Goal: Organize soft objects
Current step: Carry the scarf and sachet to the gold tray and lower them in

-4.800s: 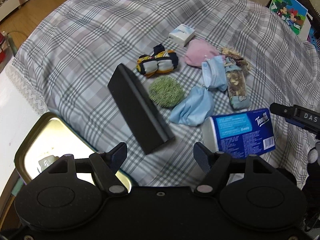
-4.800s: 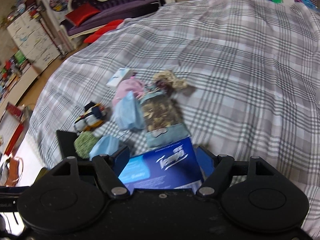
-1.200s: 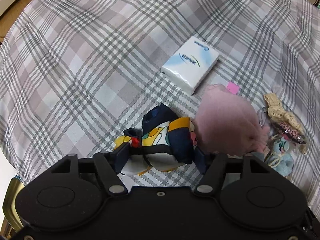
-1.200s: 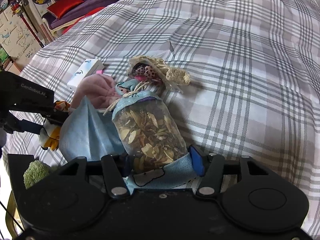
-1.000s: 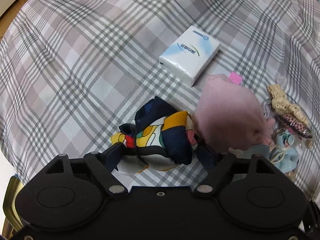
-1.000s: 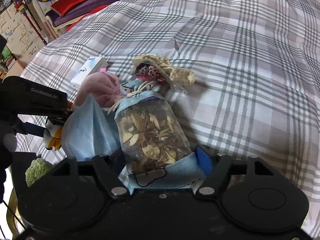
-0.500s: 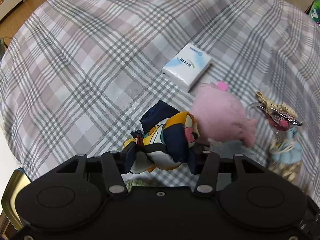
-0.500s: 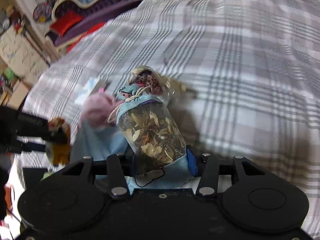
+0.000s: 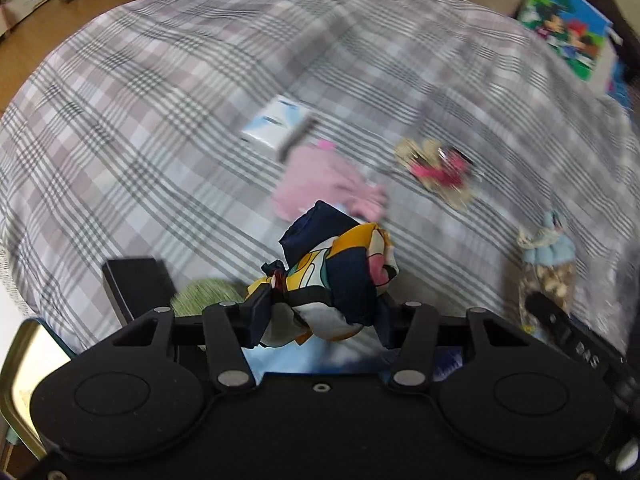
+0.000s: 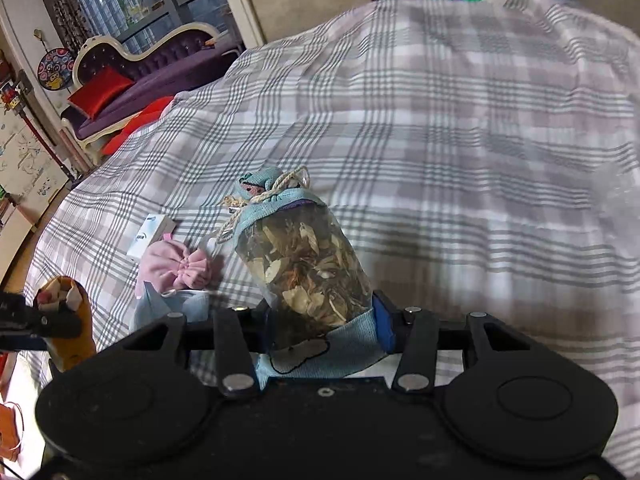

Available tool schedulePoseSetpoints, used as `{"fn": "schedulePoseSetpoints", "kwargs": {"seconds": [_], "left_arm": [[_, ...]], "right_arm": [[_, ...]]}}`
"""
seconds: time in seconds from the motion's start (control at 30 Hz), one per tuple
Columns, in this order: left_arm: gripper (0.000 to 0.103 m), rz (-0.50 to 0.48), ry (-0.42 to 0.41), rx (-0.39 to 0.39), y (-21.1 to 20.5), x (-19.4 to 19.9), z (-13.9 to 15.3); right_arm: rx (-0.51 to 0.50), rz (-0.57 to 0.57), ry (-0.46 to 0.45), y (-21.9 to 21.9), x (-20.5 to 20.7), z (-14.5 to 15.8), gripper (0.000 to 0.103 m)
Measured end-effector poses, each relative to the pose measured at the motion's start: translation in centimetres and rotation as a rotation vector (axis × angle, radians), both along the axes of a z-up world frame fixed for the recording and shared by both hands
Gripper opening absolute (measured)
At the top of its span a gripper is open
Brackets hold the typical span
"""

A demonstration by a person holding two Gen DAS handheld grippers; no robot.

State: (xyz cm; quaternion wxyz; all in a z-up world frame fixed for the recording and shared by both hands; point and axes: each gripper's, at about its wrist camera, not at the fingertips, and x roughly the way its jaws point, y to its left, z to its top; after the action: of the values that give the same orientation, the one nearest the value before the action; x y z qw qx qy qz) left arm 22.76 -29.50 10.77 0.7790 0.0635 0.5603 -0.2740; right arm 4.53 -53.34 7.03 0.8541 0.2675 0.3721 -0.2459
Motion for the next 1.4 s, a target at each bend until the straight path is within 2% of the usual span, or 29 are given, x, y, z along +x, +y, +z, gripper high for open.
{"fn": "schedulePoseSetpoints", "kwargs": {"seconds": [0.13,0.33,0.73,0.87,1.07,1.23,1.4], "left_arm": [[0.05,-0.063,0.013,-0.026,0.1,-3.5,0.9],[0.05,-0.131,0.024,-0.036,0.5,-8.9,1.5],[0.05,-0.158,0.056,-0.032,4.9,-17.5,1.4],[0.05,-0.137,0.076,-0.02,7.2,-19.0,0.9],[0.05,-0.077,0.071,-0.016,11.5,-19.9,0.4],[0.05,0.013,0.074,0.003,15.5,-18.9,-0.7],[0.05,0.142,0.075,0.037,20.1,-16.0,-2.1]], "right_arm": [[-0.032,-0.001,0.023,0.7,-3.3,1.4,0.047],[-0.025,0.037,0.052,2.4,-8.2,1.6,0.047],[0.024,0.188,0.024,7.2,-12.7,2.2,0.047],[0.063,0.271,0.014,9.4,-13.2,2.4,0.047],[0.048,0.387,0.012,13.9,-13.0,3.1,0.047],[0.058,0.496,0.021,18.2,-11.9,3.5,0.047],[0.046,0.59,0.058,22.4,-9.6,3.4,0.047]]}}
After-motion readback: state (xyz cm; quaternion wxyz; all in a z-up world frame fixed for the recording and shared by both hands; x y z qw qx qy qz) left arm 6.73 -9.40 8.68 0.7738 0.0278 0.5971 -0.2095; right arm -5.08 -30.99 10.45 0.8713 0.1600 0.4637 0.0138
